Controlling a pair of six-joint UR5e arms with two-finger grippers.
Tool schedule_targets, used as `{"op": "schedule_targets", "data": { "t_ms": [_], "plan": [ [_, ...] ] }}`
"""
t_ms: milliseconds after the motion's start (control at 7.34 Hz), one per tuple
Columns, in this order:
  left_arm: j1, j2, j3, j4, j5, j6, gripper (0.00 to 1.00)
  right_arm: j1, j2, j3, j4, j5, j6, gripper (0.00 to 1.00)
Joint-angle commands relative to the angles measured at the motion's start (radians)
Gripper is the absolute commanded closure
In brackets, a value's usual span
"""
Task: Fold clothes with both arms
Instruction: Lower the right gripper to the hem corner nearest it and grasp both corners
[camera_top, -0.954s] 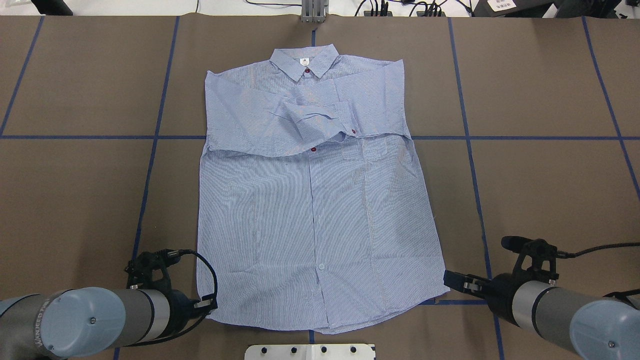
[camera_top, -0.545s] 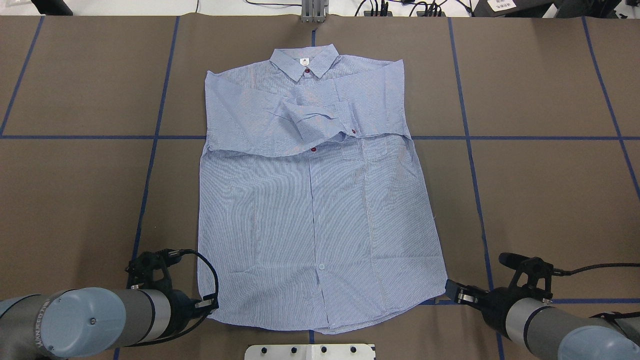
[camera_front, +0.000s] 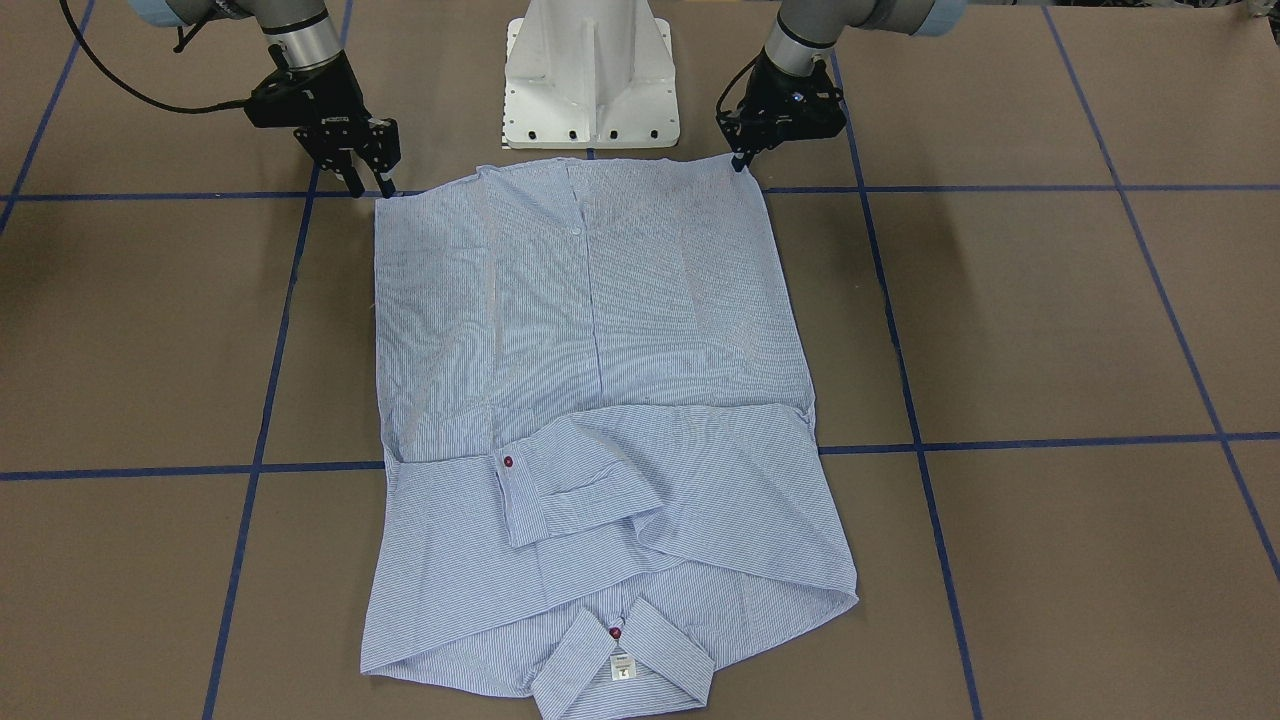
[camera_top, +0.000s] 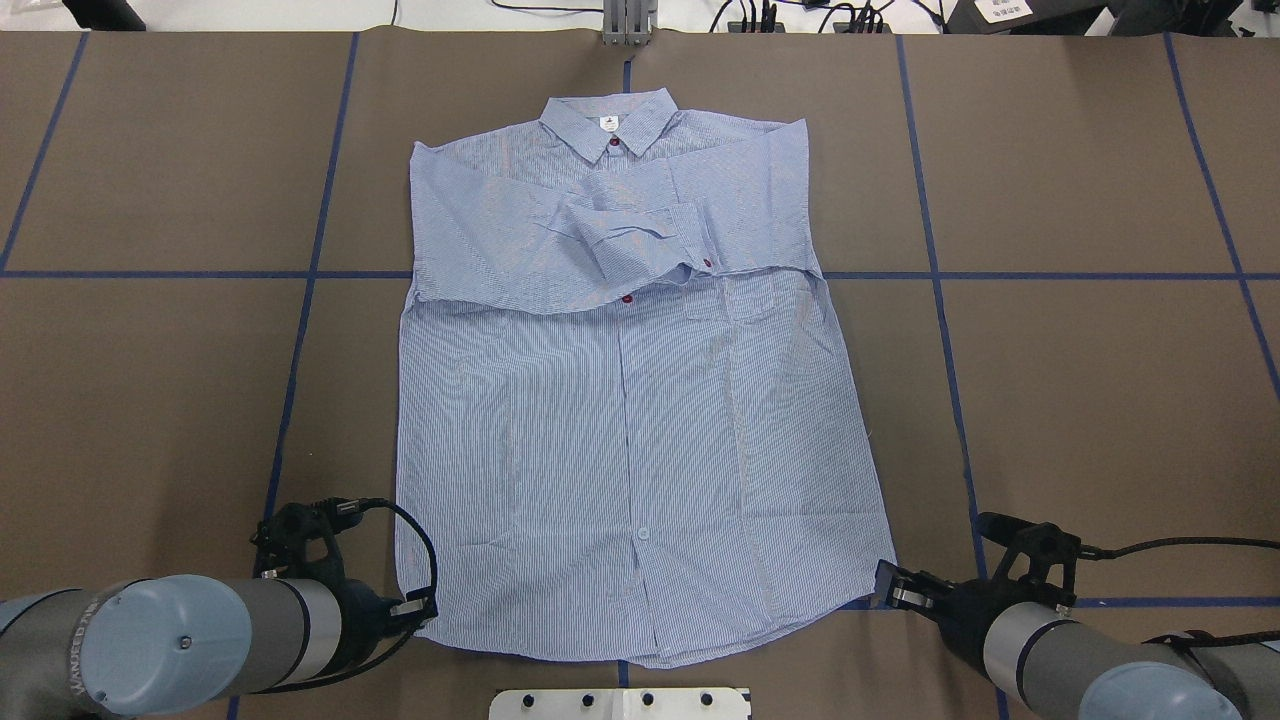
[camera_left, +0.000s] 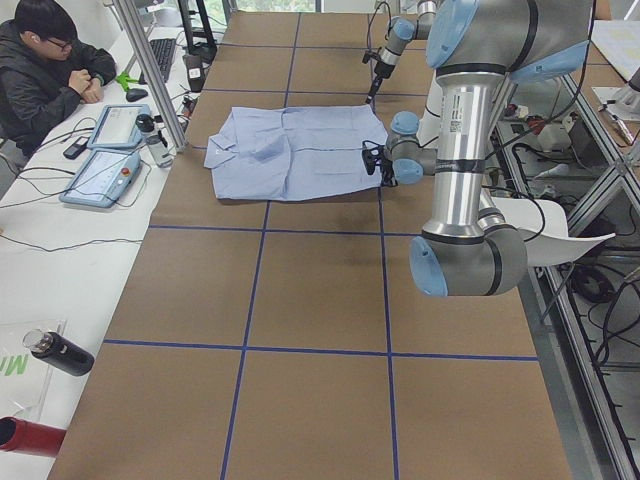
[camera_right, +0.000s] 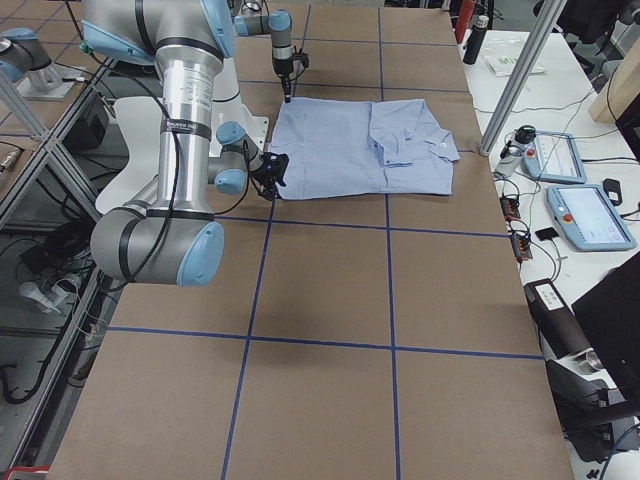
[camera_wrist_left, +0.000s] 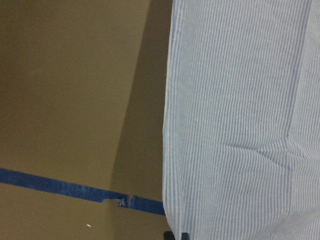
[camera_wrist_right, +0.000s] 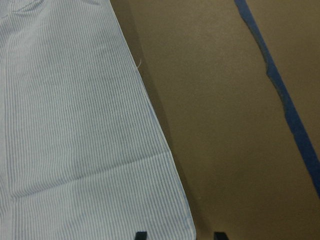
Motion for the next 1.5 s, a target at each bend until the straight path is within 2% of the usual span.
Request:
{"op": "schedule_targets", "data": {
  "t_ms": [0, 136, 818, 954, 1090, 1363],
  "plan": [
    [0.000, -0.002, -0.002, 0.000, 0.000, 0.000, 1.00, -0.001, 0.010, -0.027, -0.002, -0.017, 0.000, 0.46],
    [0.000, -0.002, -0.002, 0.000, 0.000, 0.000, 1.00, -0.003, 0.012, -0.030, -0.002, -0.019, 0.000, 0.46],
    [-0.001, 0.002, -0.013, 0.003, 0.000, 0.000, 1.00, -0.004, 0.036, -0.040, -0.003, -0.020, 0.000, 0.65],
    [-0.002, 0.002, -0.024, 0.006, -0.002, 0.000, 1.00, -0.004, 0.036, -0.038, -0.003, -0.020, 0.001, 0.76],
    [0.000, 0.000, -0.024, 0.006, -0.002, 0.000, 1.00, -0.004, 0.036, -0.038, -0.005, -0.020, 0.001, 0.96],
    [0.000, 0.000, -0.030, 0.006, -0.002, 0.000, 1.00, -0.001, 0.030, -0.037, -0.009, -0.028, 0.000, 1.00]
  ]
}}
